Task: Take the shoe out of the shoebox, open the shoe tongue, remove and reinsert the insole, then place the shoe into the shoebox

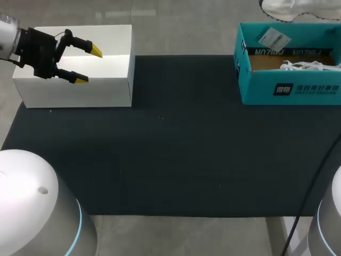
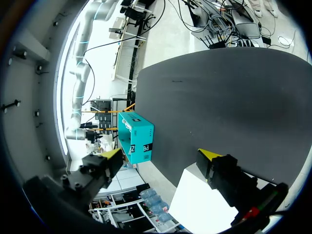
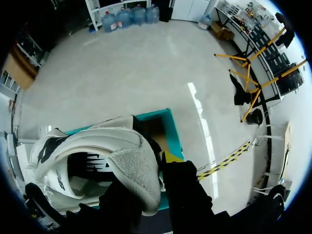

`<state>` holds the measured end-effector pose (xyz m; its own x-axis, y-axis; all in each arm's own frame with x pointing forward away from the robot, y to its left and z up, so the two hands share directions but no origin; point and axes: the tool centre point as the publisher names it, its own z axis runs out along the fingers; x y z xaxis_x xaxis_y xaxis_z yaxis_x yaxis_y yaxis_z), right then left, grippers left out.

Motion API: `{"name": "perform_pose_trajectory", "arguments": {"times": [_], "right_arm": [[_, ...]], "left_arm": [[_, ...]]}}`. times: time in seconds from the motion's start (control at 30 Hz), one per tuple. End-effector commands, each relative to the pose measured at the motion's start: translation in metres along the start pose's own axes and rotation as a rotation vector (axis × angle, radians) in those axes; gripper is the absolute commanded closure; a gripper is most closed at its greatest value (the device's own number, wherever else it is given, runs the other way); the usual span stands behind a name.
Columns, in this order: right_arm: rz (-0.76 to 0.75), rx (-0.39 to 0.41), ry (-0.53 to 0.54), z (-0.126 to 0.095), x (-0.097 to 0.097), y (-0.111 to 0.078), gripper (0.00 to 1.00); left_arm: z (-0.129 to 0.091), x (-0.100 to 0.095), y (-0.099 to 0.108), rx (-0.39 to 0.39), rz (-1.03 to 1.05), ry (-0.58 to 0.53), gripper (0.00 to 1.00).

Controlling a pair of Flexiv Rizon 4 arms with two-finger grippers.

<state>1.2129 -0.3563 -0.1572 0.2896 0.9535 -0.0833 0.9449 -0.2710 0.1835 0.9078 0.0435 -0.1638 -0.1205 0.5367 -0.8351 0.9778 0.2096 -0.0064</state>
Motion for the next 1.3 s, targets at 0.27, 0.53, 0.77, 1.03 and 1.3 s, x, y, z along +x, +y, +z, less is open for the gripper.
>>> {"name": "perform_pose_trajectory", "arguments": {"times": [0.27,0.53,0.77,1.03,1.3], "right_arm": [[0.115,0.200,-0.110,0.033,-0.001,-0.015,1.00],[0.142,0.210,-0.113,0.051,-0.003,-0.029,1.00],[0.104,0.196,-0.116,0.058,0.003,-0.035,1.00],[0.089,0.216,-0.124,0.076,0.012,-0.041,1.00],[0.116,0.207,-0.132,0.094,0.008,-0.043,1.00]], "left_arm": [[0.000,0.000,0.001,0.001,0.001,0.004,0.00],[0.000,0.000,0.001,0.001,0.001,0.004,0.00],[0.000,0.000,0.001,0.001,0.001,0.004,0.00],[0.000,0.000,0.001,0.001,0.001,0.004,0.00],[0.000,0.000,0.001,0.001,0.001,0.004,0.00]]}}
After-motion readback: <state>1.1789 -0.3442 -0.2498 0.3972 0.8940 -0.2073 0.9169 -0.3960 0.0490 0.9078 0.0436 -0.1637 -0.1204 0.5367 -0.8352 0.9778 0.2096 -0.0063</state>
